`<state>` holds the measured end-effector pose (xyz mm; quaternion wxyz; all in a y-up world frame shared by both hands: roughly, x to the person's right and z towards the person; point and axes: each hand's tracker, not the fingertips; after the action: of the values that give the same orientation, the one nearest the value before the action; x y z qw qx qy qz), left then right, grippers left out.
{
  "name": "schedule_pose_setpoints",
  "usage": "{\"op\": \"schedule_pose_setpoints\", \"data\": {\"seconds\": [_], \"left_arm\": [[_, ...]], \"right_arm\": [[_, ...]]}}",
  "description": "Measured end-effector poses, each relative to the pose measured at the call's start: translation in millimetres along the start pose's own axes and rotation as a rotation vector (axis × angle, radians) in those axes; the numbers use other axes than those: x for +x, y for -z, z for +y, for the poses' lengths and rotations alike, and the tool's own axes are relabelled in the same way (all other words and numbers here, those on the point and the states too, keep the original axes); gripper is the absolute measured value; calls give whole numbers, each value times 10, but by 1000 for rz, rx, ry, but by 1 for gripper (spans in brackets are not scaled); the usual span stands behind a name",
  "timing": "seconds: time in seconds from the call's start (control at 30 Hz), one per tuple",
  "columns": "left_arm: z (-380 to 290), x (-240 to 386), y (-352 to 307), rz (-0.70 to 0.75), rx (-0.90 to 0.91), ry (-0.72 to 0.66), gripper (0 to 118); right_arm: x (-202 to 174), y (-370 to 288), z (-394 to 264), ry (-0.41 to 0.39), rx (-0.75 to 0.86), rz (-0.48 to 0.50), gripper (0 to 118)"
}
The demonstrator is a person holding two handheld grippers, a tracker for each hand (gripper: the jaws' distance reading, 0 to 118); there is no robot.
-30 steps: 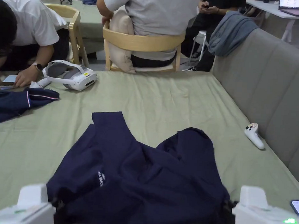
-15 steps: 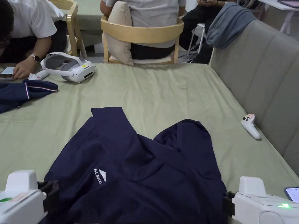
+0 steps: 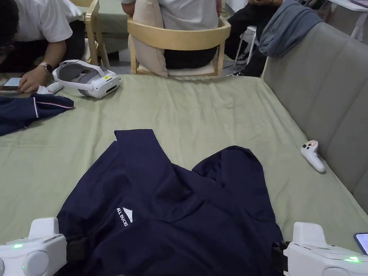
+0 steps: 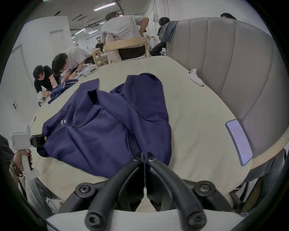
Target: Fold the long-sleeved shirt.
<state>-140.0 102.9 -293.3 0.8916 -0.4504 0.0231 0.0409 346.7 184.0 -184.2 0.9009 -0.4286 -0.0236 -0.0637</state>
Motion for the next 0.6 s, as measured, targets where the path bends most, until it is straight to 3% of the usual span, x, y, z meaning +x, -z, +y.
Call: {"op": "schedule_pose_setpoints", "data": {"seconds": [0.07,0.13,0.17,0.2,0.23,0.3,0.33,0.4,0.43,0.47,0.6], "left_arm": [[-120,140,127,4,-23,40,79],[-151,238,35,39,29,95,41],[-98,322,-196,11,13,81,41],[-95,347,-289,94,38,103,27],[-87,354,-365,-40,55,110,13],[-58,258,-338,-43,33,59,13],[-49,187,-316,-16,54,84,13],[-76,177,-310,-16,69,93,13],[-75,166,-333,-21,65,94,13],[-99,165,-317,-60,35,68,13],[-156,223,-350,-65,24,63,13]], "right_arm": [[6,33,60,-10,3,-3,0],[-55,-27,174,-38,12,-5,0],[-84,-31,237,-48,14,-5,0],[-110,-29,294,-58,21,-2,0],[-155,-23,376,-76,33,7,1],[-196,51,503,-102,46,37,4],[-253,104,567,-124,33,60,23],[-353,313,634,-174,-42,114,92],[-422,475,642,-220,-85,135,105],[-501,598,629,-249,-100,148,103],[-772,1159,560,-333,-172,129,68]]}}
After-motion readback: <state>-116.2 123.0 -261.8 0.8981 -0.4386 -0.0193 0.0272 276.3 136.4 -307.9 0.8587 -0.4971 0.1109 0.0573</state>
